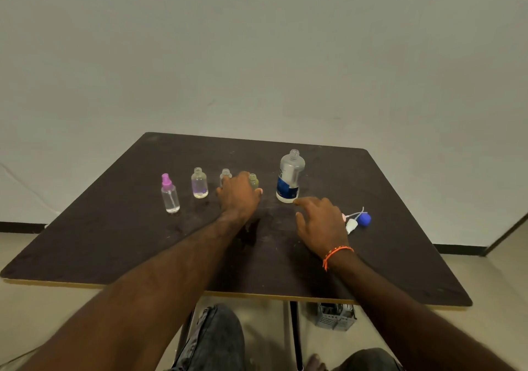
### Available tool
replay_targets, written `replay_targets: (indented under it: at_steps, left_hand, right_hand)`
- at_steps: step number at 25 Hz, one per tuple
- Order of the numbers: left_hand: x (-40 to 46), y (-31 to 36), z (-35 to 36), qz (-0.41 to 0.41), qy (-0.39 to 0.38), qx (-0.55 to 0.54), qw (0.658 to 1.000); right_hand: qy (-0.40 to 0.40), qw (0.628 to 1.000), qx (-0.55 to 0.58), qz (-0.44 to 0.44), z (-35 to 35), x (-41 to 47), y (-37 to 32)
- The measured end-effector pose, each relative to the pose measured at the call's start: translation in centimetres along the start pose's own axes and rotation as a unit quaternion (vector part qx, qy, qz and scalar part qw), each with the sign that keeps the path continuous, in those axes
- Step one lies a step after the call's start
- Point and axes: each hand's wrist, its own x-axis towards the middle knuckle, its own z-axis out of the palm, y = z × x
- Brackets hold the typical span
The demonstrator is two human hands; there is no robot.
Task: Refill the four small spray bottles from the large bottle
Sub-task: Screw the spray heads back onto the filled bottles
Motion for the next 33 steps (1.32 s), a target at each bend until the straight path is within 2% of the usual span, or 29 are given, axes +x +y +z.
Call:
replay_targets:
  at_steps: [6,8,10,12,14,19,21,24,26,28,30,33]
  left_hand:
    - [-0.7,-0.7,0.5,0.051,-0.045,-0.044,0.997]
    - [-1.8,-0.4,0.9,0.067,-0.072,-0.073,0.992]
    - [-3.2,0.4,1.0,0.085,-0.088,-0.098,0.988]
    - [-4.7,1.4,1.2,0.108,-0.100,-0.113,0.983]
    - [-5.8,2.4,1.6,0.121,-0.114,-0.117,0.979]
    - [-6.9,3.1,1.9,0.117,-0.129,-0.129,0.976]
    - [-6.8,2.9,1.9,0.115,-0.135,-0.131,0.975]
    - [-6.8,2.7,2.0,0.114,-0.137,-0.146,0.973]
    - [-6.9,2.6,2.3,0.108,-0.132,-0.155,0.973]
    - [-6.9,2.4,2.6,0.102,-0.128,-0.158,0.974]
    - [-6.9,2.3,2.6,0.097,-0.133,-0.161,0.973]
    - [-7.0,2.2,2.5,0.091,-0.135,-0.172,0.972]
  right_hand:
    - [0.023,0.998,-0.048,0.042,-2.7,0.9,4.1]
    - [-0.022,0.992,-0.091,0.081,-4.0,1.6,5.9]
    - [-0.118,0.980,-0.125,0.106,-4.9,2.1,7.3]
    - [-0.187,0.966,-0.156,0.088,-5.3,2.0,7.9]
    - [-0.213,0.960,-0.174,0.051,-5.3,1.7,7.8]
    - [-0.218,0.958,-0.185,-0.039,-3.5,1.0,6.6]
    - [-0.207,0.957,-0.198,-0.043,-2.8,1.0,6.4]
    - [-0.157,0.978,-0.130,-0.034,-3.3,1.5,5.4]
    - [-0.105,0.994,0.016,-0.007,-4.7,2.0,3.8]
    - [-0.083,0.990,0.116,-0.015,-6.2,2.5,1.9]
    - [-0.105,0.986,0.120,-0.043,-7.3,2.9,0.2]
    - [-0.166,0.982,0.067,-0.068,-7.3,2.8,-1.3]
